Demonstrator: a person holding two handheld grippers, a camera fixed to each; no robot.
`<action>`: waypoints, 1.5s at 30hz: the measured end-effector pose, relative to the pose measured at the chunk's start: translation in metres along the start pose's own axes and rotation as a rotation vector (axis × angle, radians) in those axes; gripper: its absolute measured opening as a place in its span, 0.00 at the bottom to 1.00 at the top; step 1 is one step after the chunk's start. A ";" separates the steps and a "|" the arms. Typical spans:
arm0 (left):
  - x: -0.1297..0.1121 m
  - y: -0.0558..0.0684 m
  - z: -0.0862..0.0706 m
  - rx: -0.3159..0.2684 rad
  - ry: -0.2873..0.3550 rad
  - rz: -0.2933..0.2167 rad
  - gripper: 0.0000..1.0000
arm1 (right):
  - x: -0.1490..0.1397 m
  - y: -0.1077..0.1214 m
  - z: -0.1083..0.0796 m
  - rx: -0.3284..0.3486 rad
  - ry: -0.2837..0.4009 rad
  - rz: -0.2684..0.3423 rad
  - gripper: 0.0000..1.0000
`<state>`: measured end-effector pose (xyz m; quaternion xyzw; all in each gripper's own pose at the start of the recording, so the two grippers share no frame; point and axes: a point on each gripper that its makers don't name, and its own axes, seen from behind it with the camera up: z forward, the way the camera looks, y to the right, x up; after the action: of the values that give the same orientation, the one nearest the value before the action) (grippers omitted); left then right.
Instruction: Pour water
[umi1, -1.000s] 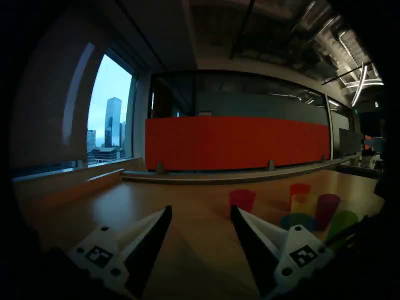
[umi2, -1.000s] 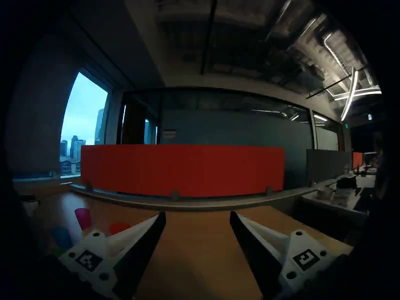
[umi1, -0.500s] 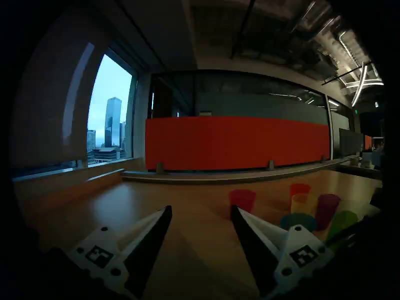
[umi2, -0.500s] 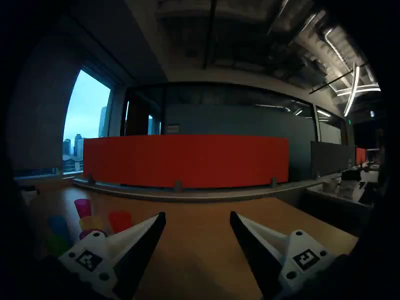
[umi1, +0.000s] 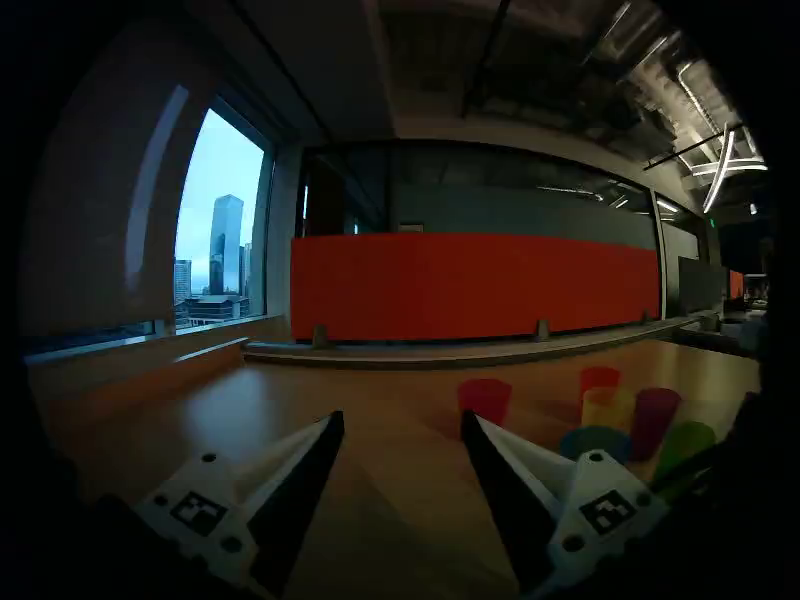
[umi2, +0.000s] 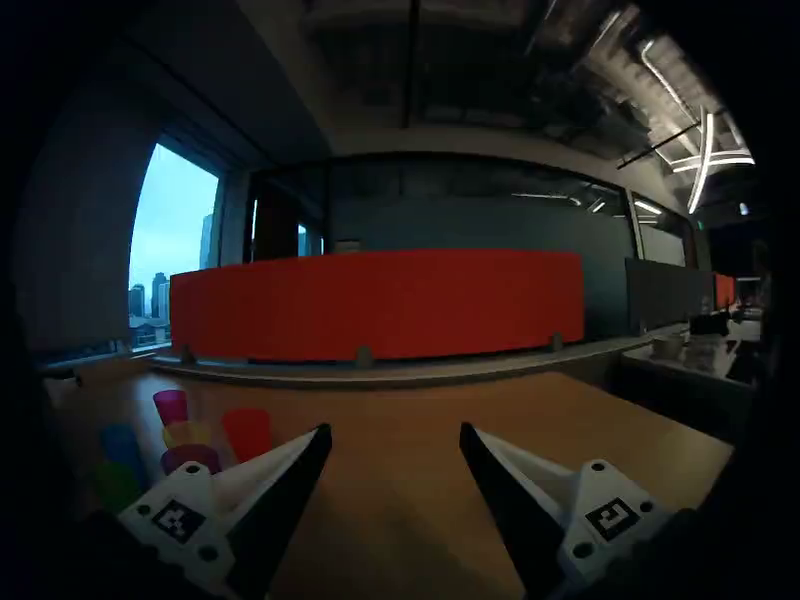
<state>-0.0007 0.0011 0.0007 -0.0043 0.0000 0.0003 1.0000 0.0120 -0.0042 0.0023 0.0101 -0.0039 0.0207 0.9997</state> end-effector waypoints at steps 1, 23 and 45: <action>0.000 0.000 0.000 0.000 0.000 0.000 0.86 | -0.002 0.001 0.001 -0.004 -0.004 0.002 0.99; 0.000 0.000 0.001 0.000 0.000 0.000 0.86 | -0.010 -0.001 -0.002 0.009 0.005 -0.017 0.99; 0.000 0.000 0.000 0.000 0.000 0.000 0.86 | -0.012 -0.003 -0.001 0.008 0.007 -0.042 0.99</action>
<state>-0.0012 0.0013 0.0011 -0.0043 -0.0001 0.0005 1.0000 0.0001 -0.0079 0.0011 0.0142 -0.0002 -0.0002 0.9999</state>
